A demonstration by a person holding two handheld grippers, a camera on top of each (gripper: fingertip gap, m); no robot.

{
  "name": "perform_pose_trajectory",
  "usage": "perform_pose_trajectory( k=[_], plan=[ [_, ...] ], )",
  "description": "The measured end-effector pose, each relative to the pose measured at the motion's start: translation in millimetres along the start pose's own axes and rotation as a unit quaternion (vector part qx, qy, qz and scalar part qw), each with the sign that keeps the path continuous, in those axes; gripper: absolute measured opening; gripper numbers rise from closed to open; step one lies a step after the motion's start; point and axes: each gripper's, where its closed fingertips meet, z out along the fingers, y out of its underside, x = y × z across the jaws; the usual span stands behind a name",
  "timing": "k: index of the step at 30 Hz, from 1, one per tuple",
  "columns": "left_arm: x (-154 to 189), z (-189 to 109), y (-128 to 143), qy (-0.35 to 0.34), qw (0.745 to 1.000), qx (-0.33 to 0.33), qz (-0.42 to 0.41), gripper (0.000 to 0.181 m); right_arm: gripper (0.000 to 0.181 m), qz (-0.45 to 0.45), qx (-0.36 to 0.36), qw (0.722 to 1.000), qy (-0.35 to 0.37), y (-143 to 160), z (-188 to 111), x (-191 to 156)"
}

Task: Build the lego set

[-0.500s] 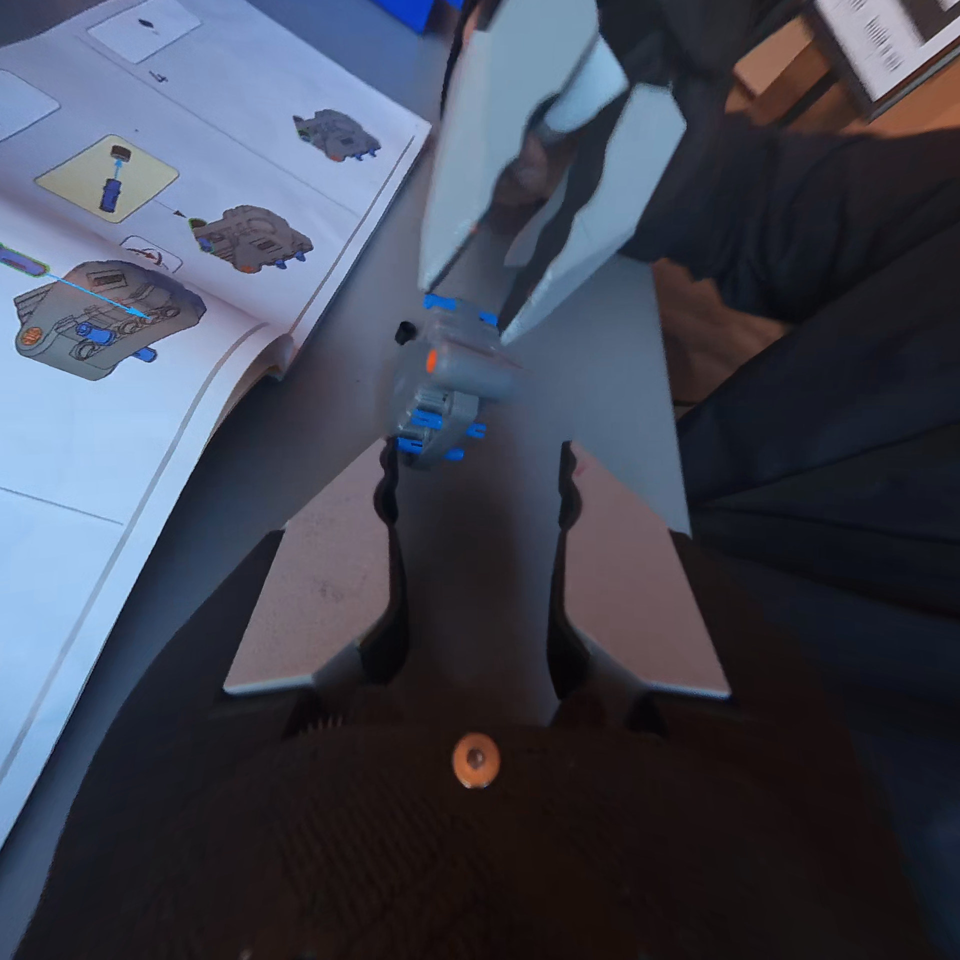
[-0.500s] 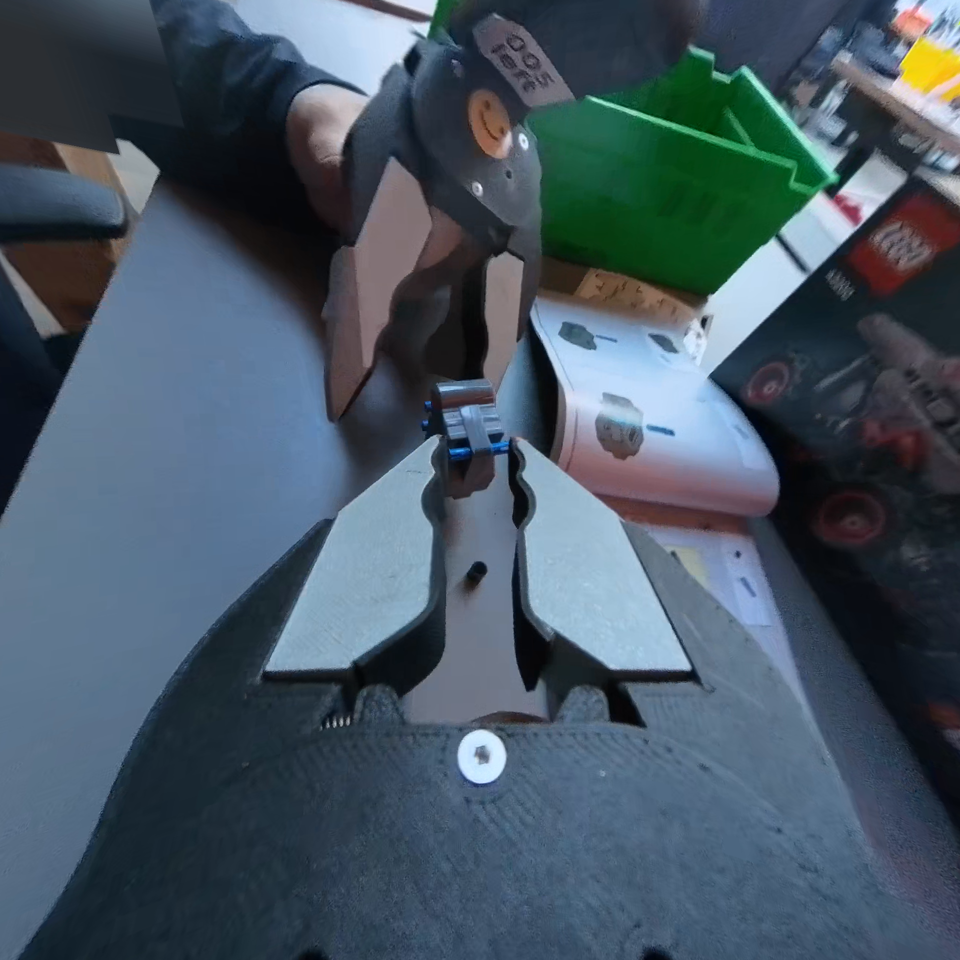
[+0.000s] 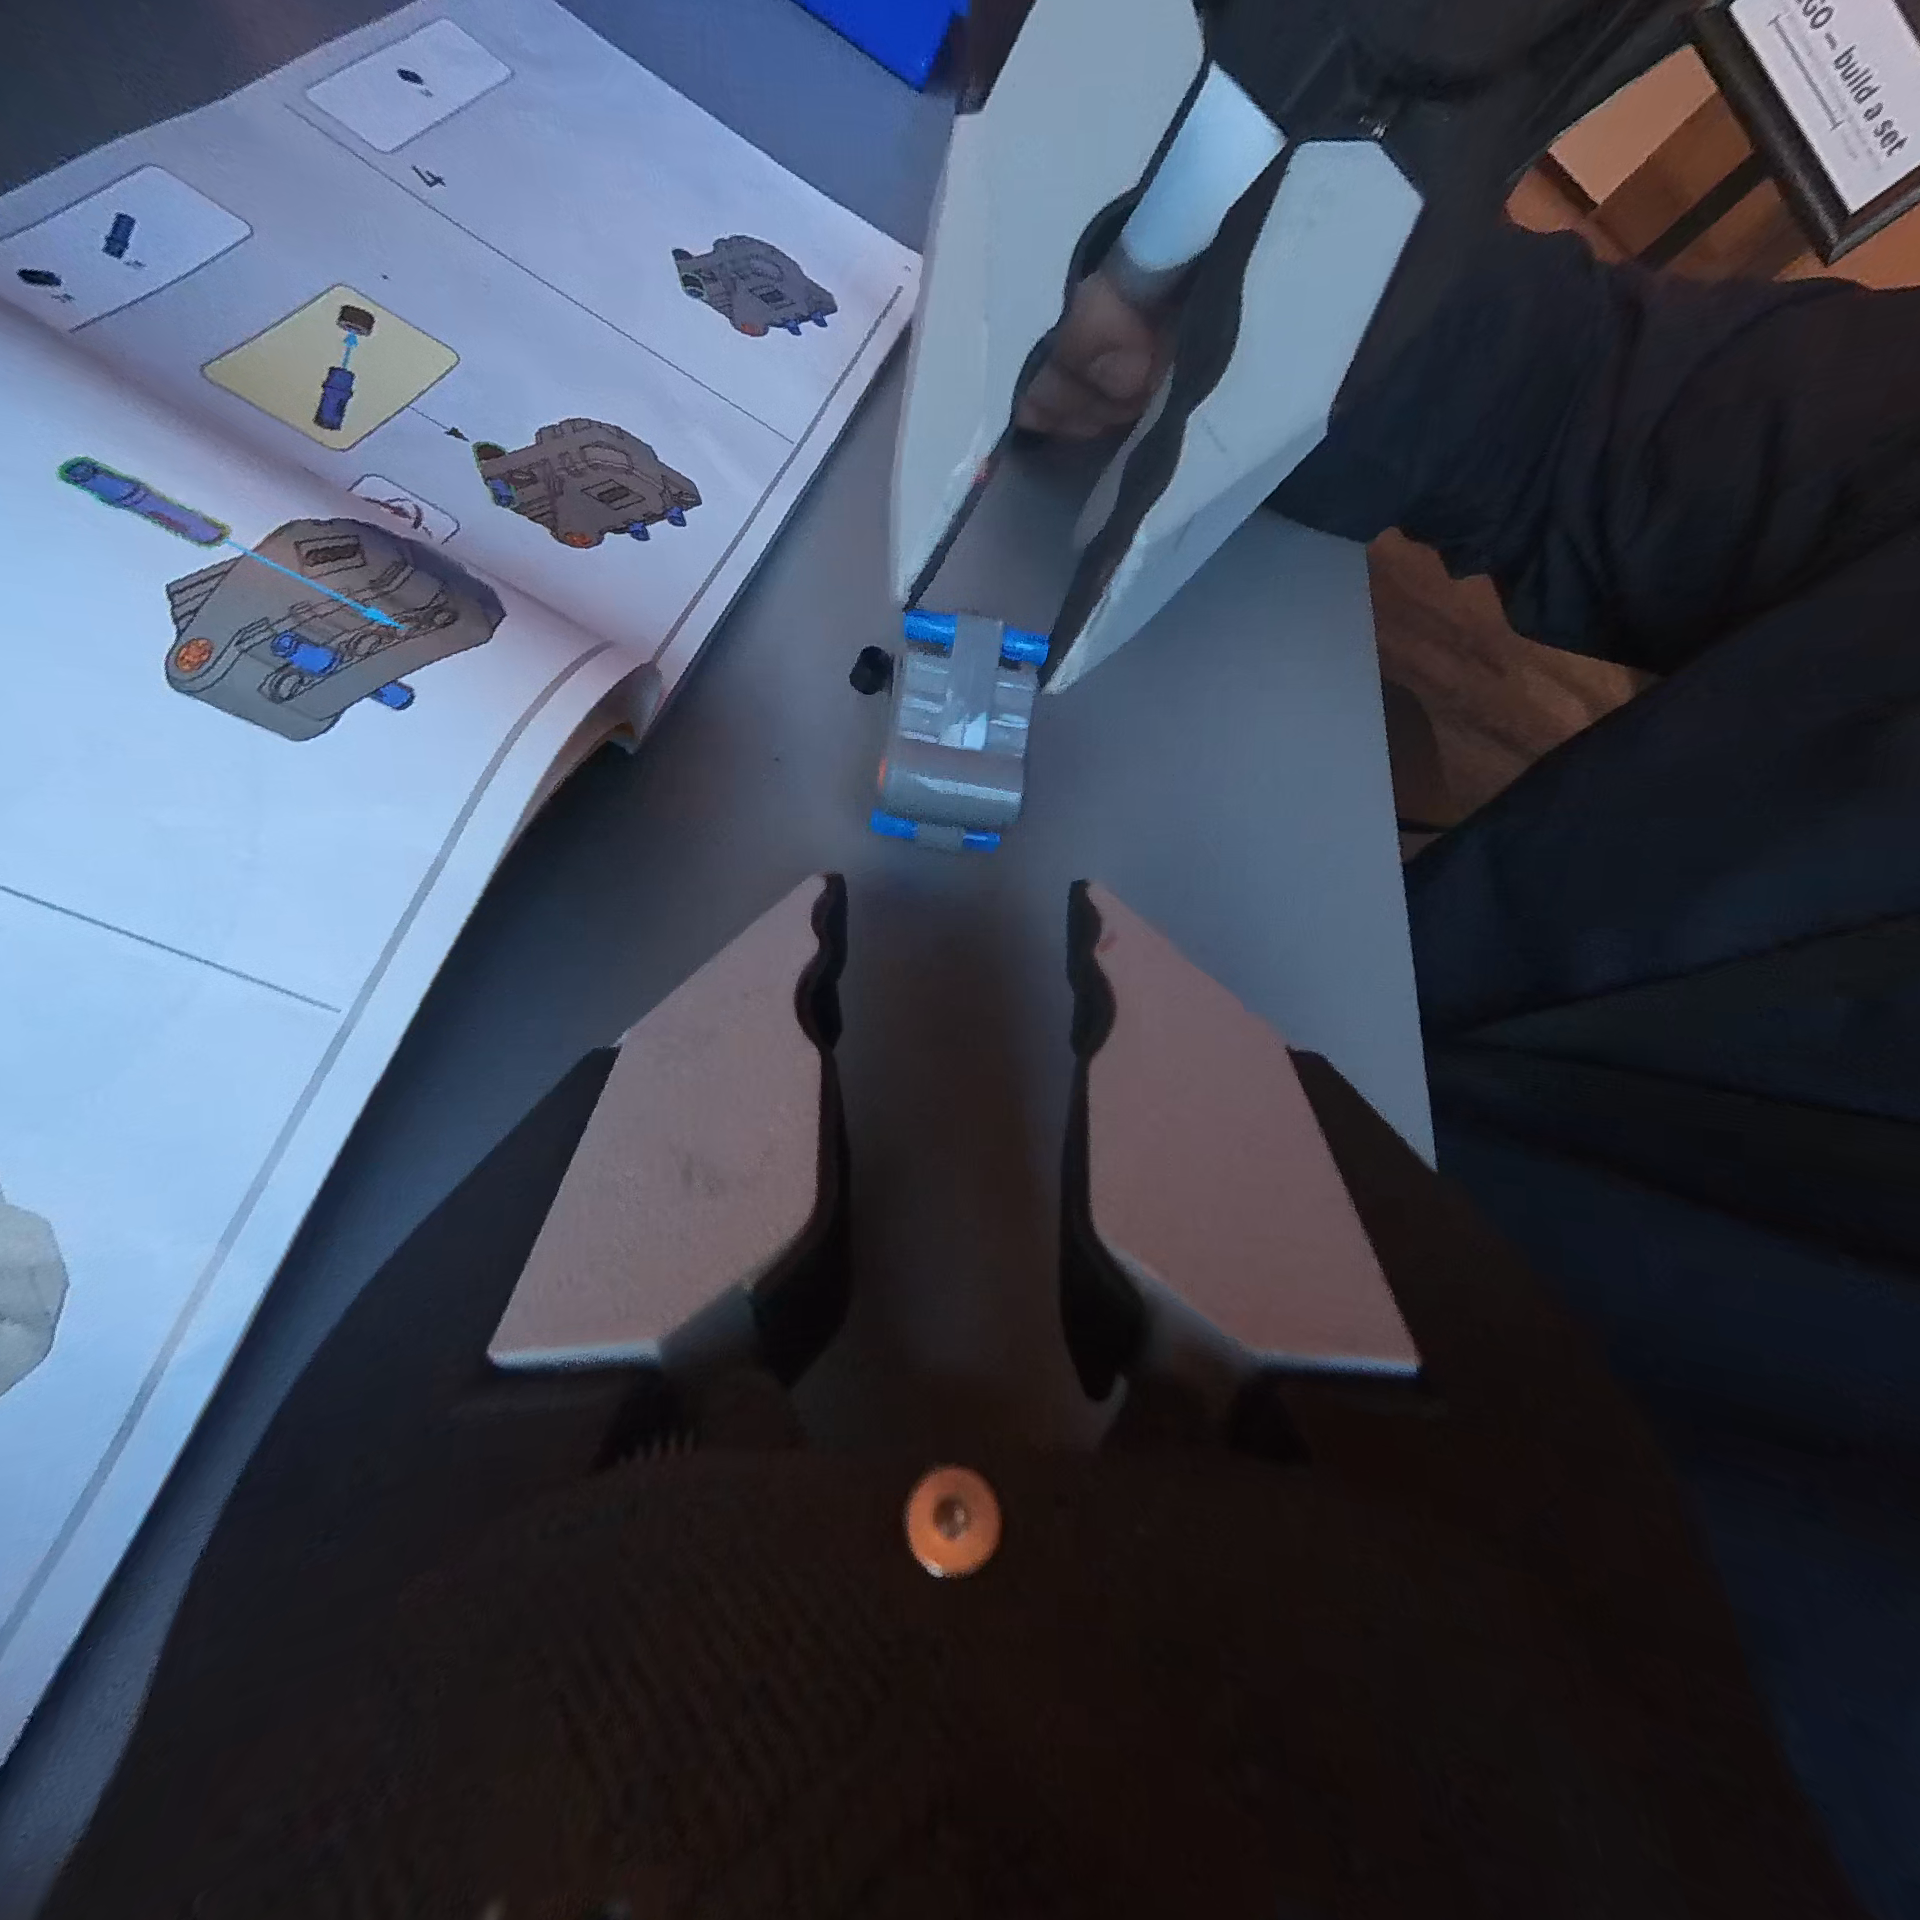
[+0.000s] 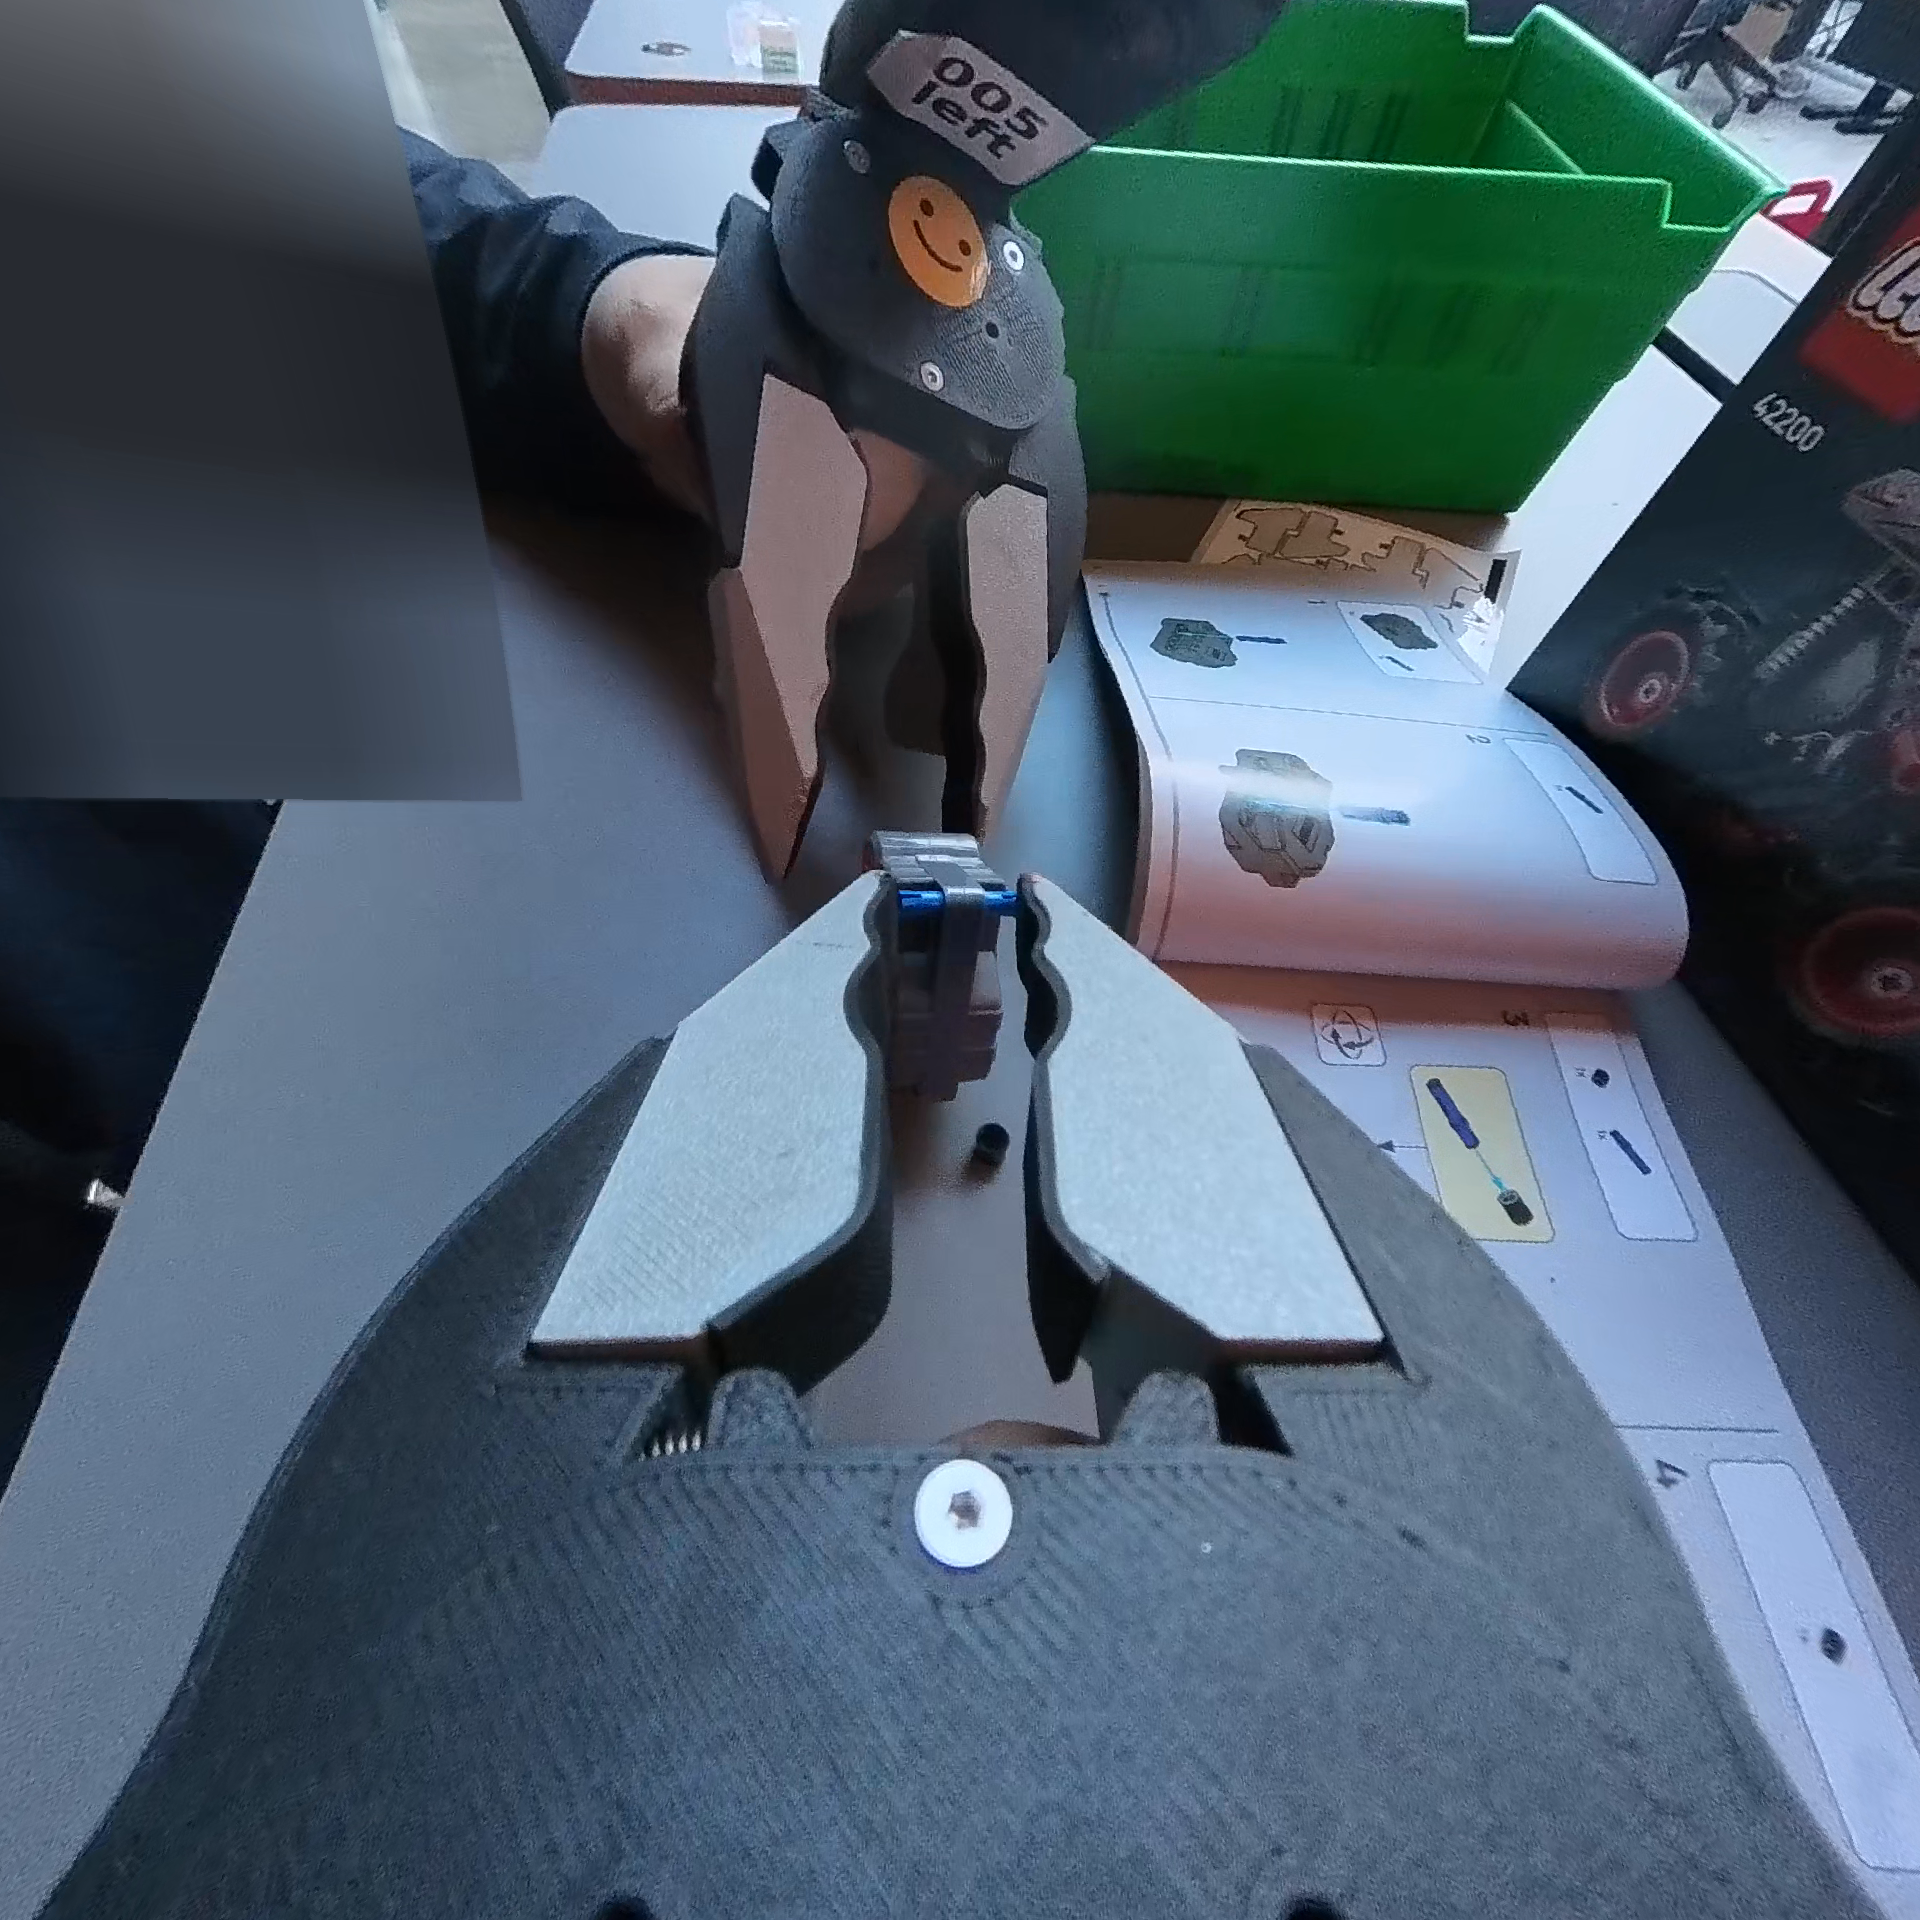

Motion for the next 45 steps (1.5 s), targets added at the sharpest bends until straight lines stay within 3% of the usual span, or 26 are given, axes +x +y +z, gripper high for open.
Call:
perform_pose_trajectory(
  k=[10,17,24,26,33,45],
  plan=[
    [5,4,-1,-0.006,1.000,-0.003,0.029,0.030,0.019,-0.047,-0.004,0.999,-0.001,-6,10,-13],
    [4,13,14,-0.034,0.996,-0.054,0.055,0.025,0.021,-0.088,-0.033,0.996,0.002,1,21,-22],
    [1,4,11,0.015,0.999,-0.034,-0.030,0.024,0.030,-0.050,-0.051,0.997,-0.004,12,10,-7],
    [3,2,11,0.038,0.998,-0.031,-0.048,0.025,0.015,-0.057,-0.066,0.996,0.002,18,10,-4],
    [-5,-4,19,0.002,0.998,-0.060,0.013,0.023,0.008,-0.063,-0.077,0.995,0.002,23,14,-6],
    [-6,-2,19,-0.006,0.998,-0.059,0.014,0.016,0.025,-0.043,-0.086,0.995,-0.012,28,16,-8]
  ],
)
